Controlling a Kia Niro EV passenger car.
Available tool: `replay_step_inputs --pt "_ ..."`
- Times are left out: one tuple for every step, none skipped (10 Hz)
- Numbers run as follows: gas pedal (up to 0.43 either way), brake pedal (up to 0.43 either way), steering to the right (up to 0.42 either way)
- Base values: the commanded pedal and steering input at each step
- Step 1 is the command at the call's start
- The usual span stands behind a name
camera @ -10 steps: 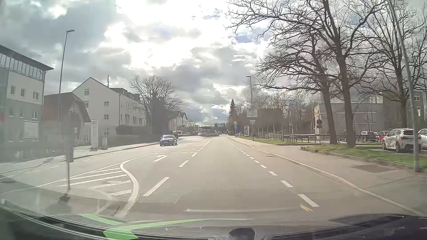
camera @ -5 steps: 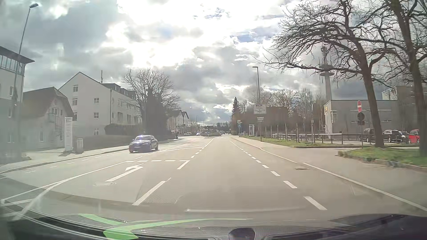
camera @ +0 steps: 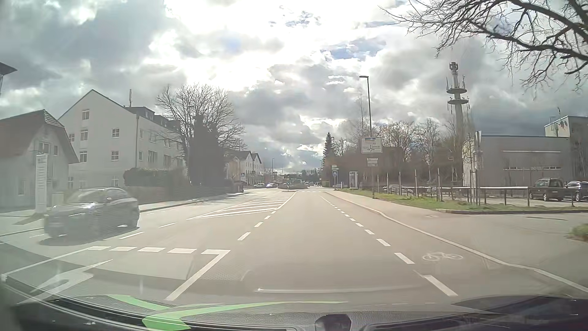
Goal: Follow the waypoints while adhering to traffic rules and regulations
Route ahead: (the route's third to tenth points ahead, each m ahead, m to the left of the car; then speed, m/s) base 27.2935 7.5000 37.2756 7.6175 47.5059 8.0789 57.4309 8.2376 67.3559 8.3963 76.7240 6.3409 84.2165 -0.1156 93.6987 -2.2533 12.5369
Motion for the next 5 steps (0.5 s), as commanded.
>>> replay_step_inputs --pt "0.000 0.000 -0.005" --pt "0.000 0.000 0.000" --pt "0.000 0.000 0.001" --pt "0.000 0.000 0.001" --pt "0.000 0.000 0.000"
